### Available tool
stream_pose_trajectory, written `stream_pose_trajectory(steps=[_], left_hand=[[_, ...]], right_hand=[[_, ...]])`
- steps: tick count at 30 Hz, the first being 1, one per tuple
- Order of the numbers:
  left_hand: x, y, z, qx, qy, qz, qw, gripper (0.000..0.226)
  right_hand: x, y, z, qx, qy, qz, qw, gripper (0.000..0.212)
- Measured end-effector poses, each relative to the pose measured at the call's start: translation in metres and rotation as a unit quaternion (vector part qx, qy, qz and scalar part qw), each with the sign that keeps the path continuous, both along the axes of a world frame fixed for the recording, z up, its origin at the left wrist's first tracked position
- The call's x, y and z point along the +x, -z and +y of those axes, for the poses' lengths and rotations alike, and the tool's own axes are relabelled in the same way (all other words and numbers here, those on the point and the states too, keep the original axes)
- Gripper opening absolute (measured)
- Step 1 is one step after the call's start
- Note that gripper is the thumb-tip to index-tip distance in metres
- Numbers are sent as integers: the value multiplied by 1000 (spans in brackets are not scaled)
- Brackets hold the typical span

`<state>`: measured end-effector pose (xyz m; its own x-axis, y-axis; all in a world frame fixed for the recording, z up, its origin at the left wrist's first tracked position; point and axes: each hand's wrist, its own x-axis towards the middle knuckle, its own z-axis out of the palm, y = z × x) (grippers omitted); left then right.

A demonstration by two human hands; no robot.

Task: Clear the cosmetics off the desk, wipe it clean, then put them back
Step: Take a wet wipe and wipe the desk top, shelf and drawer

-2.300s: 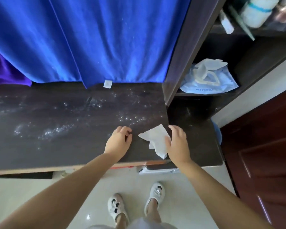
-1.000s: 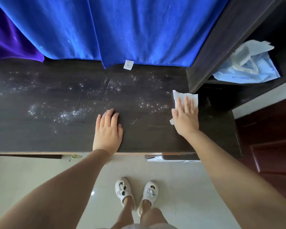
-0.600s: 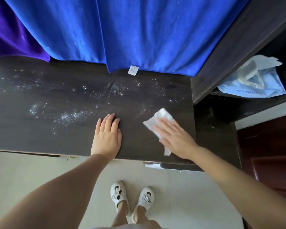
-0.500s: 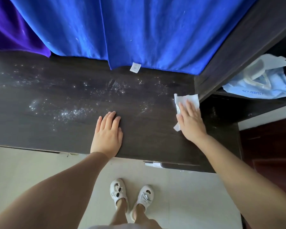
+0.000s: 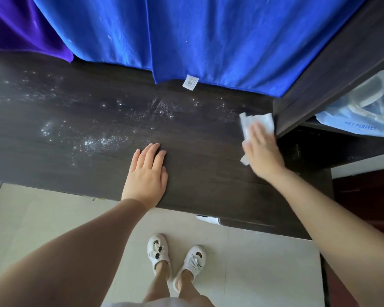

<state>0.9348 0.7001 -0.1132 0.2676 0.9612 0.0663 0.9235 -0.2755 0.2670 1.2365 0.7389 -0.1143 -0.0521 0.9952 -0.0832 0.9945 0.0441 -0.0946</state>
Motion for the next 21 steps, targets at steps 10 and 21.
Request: stream_pose_trajectory(steps=[10,21], left_hand=[[0,0,1,-3,1,8,1000,44],[0,1,2,10,2,12,1000,42]], right_hand=[[-103,-11,3,-85,-260,46,961,65],[-73,-1,93,-37,182,31,982,64]])
